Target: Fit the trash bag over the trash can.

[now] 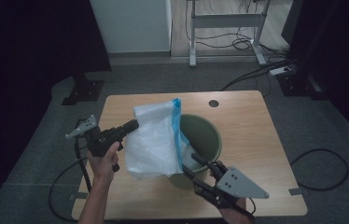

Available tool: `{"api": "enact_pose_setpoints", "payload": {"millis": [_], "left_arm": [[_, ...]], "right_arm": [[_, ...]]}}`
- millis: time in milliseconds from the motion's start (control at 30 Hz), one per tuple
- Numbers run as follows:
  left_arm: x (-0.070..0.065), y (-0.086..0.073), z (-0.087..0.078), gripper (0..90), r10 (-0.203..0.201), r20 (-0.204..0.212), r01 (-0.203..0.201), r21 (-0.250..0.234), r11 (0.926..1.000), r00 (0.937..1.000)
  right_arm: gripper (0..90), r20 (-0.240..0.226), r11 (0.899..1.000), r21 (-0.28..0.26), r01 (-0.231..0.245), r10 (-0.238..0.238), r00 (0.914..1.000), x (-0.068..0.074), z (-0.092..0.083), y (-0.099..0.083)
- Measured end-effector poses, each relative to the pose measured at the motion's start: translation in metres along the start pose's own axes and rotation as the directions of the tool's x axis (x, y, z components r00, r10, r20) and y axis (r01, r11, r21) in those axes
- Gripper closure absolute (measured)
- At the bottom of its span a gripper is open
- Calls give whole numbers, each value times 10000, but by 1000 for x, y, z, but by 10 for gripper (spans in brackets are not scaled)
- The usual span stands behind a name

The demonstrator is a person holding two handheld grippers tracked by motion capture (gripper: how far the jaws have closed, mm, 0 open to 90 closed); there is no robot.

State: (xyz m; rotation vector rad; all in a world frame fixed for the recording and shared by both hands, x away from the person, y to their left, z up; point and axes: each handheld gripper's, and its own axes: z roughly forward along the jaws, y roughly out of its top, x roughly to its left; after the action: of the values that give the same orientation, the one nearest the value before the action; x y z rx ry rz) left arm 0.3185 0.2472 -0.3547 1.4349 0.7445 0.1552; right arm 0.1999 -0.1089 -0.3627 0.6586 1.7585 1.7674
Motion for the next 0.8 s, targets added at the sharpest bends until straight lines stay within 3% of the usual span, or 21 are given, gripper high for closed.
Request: {"api": "enact_pose_setpoints", "payload": {"millis": [100, 133, 200, 367, 400, 500, 667, 800], "left_arm": [[-1, -2, -3, 897, 82, 344, -78, -127, 9999, 9994], [-1, -2, -3, 897, 82, 344, -78, -127, 9999, 9994], [-4, 0, -4, 897, 149, 704, -133, -235, 9996, 9974], [-5, 2, -2, 897, 88, 1089, -59, -268, 9996, 9940], [-4, 2, 0, 897, 44, 1329, -2, -312, 9995, 9911], [-3, 2, 2, 897, 1, 1399, 40, -292, 9996, 9902], [-1, 2, 3, 897, -94, 1452, 144, -334, 9993, 9894], [-1, 2, 2, 896, -105, 1483, 157, -339, 9993, 9889]], "right_arm": [[542, 446, 9988, 377, -308, 291, 9986, -23, 7, 2], [542, 446, 9988, 377, -308, 291, 9986, -23, 7, 2], [538, 762, 9961, 719, -502, 447, 9961, -42, 21, 4], [535, 933, 9933, 1001, -584, 491, 9944, -58, 37, 6], [533, 964, 9908, 1145, -728, 619, 9934, -65, 45, 6], [533, 1010, 9868, 1297, -970, 842, 9913, -76, 58, 7], [531, 1194, 9807, 1547, -1193, 1013, 9877, -86, 77, 6], [526, 1167, 9759, 1693, -1379, 1191, 9860, -86, 81, 1]]}}
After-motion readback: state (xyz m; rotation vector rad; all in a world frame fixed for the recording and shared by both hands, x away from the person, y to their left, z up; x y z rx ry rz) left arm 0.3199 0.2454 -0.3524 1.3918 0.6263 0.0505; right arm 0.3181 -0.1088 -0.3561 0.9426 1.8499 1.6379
